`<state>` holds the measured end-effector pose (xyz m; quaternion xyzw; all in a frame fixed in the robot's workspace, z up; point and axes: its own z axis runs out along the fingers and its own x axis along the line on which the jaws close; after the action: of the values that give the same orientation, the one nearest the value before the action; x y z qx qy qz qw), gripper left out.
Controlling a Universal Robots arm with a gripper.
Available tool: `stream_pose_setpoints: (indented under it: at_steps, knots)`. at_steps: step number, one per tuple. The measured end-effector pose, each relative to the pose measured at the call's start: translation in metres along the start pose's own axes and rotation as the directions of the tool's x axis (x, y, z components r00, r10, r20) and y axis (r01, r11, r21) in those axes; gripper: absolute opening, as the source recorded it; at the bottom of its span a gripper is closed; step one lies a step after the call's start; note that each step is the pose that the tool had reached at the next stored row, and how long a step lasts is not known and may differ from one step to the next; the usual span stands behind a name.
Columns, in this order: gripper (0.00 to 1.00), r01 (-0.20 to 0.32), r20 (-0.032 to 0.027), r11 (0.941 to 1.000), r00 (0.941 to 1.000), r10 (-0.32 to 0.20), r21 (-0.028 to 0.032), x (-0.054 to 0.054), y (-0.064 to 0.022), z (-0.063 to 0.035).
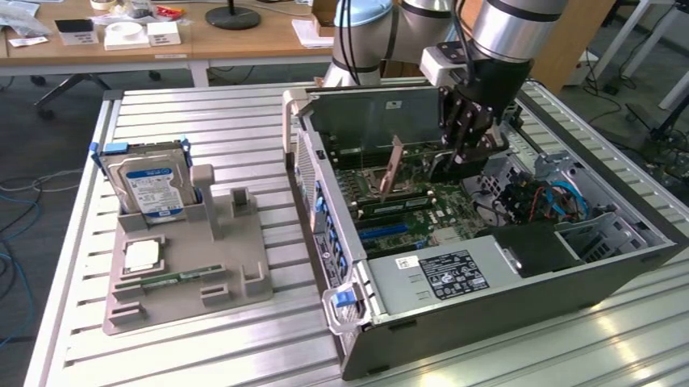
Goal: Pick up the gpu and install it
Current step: 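Insert the gpu into the slot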
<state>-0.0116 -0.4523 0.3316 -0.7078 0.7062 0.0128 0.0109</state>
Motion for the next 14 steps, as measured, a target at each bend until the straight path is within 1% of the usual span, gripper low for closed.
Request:
stream_pose_setpoints:
  at_steps: [5, 14]
  knots:
    - [0.27, 0.000, -0.0001, 1.0000, 1.0000, 0.000, 0.0000, 0.0001, 0.0001, 0.0034]
    - [0.27, 0.000, -0.0003, 1.0000, 1.0000, 0.000, -0.0001, 0.0002, 0.0001, 0.0042]
